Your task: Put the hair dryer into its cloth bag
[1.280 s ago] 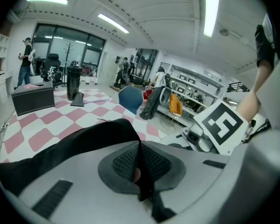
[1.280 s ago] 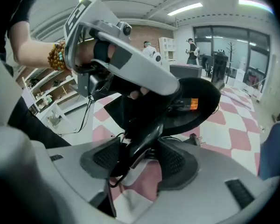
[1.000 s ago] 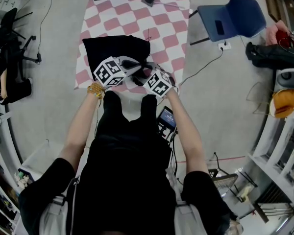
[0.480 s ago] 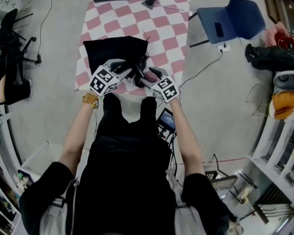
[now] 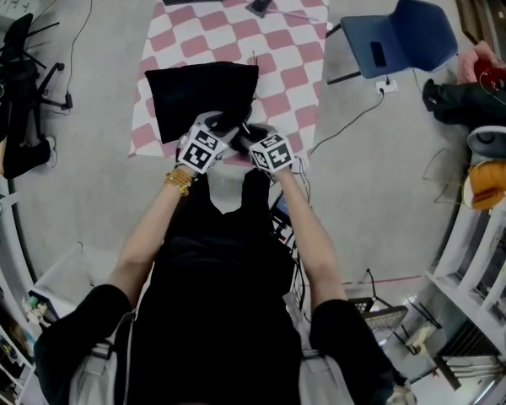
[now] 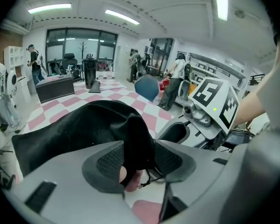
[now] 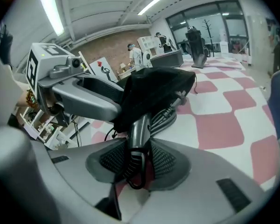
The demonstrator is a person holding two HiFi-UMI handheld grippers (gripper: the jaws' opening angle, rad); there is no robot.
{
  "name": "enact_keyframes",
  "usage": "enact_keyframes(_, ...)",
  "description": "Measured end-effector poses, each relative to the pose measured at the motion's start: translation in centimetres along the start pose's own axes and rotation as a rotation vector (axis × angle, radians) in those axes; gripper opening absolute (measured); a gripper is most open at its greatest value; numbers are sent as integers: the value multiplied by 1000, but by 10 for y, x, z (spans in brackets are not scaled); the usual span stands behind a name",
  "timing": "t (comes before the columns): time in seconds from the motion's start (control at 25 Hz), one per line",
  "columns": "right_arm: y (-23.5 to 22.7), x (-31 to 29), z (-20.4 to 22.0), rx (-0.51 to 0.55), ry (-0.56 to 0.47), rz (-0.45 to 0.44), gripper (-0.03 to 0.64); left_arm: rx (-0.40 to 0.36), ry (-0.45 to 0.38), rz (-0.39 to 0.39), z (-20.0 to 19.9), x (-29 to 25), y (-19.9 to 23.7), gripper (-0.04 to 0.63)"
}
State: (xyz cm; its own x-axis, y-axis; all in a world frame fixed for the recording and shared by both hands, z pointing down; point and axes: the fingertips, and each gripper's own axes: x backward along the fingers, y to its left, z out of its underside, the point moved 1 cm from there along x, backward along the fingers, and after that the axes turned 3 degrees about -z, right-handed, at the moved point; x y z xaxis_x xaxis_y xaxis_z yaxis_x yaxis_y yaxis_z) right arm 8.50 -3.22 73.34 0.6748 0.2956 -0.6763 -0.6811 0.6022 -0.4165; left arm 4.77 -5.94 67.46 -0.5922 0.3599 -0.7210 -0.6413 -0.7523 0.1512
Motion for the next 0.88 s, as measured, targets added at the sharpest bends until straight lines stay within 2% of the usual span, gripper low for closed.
enact_keyframes(0.2,-3,12,-16,108,-3,-7,145,-17,-9,3,-2,4,-4,51)
enact_keyframes(0.32,-2,24,-34,166,5,-33,146,-11,-29,38,-4,12,-9,28)
enact_keyframes(0.52,2,28,-61,224,28,-87,146,-31,-76,145,-10,33,-22,23)
enact_keyframes(0.6,5,25,-70,205,10,-103,146,-5,-105,187,-14,41,-21,23)
enact_keyframes(0.72,13,19,-78,121,-29,-135,146,53,-160,244,-23,47,-15,23)
enact_keyframes(0.8,21,14,-81,61,-49,-151,146,74,-197,232,-30,51,-8,25)
enact_keyframes(0.88,28,11,-85,19,-70,-161,146,62,-218,205,-37,57,-4,25)
